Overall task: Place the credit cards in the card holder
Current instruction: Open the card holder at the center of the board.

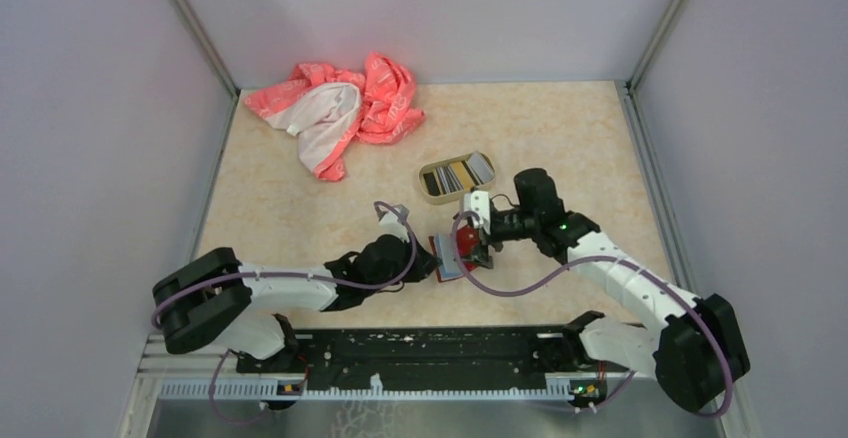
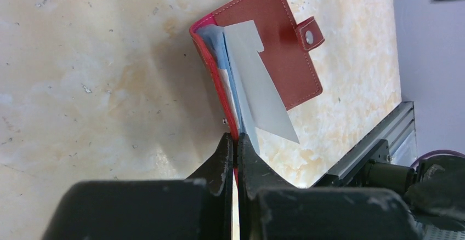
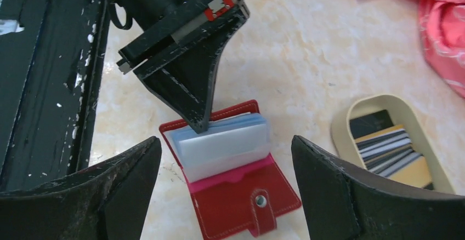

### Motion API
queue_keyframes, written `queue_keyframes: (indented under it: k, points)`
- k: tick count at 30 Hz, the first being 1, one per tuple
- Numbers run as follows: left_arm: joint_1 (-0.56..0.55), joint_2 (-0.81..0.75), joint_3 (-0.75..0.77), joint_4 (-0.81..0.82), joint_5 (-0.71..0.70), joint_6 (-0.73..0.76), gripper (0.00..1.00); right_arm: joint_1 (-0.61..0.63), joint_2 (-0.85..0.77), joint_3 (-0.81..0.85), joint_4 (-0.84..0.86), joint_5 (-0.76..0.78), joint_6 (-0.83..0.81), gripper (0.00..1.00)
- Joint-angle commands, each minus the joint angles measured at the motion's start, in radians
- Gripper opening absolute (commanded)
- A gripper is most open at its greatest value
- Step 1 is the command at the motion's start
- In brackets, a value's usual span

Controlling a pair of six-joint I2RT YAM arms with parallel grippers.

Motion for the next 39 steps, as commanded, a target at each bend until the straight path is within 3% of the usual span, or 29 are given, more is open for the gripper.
queue_keyframes:
  k: [1, 6, 21, 30, 34, 39]
  points:
    - [-0.001, 0.035, 0.04, -0.035, -0.009, -0.021, 0.0, 0.081, 0.066, -0.025, 0.052, 0.076, -0.029, 0.88]
    - [-0.003, 0.024, 0.049, -0.066, -0.037, -0.045, 0.0, 0.163, 0.16, 0.0, 0.09, 0.328, 0.03, 0.9]
    - [-0.004, -0.018, -0.003, -0.018, -0.033, -0.072, 0.0, 0.259, 0.272, 0.026, 0.089, 0.466, 0.026, 0.95]
    - [-0.004, -0.019, -0.025, -0.006, -0.018, -0.074, 0.0, 0.255, 0.259, 0.029, 0.144, 0.577, 0.089, 0.84]
    - [-0.005, -0.027, -0.039, -0.006, -0.024, -0.074, 0.0, 0.242, 0.266, 0.036, 0.149, 0.615, 0.11, 0.73]
    - [-0.003, -0.048, -0.064, -0.02, -0.055, -0.085, 0.0, 0.188, 0.266, 0.046, 0.125, 0.622, 0.121, 0.74]
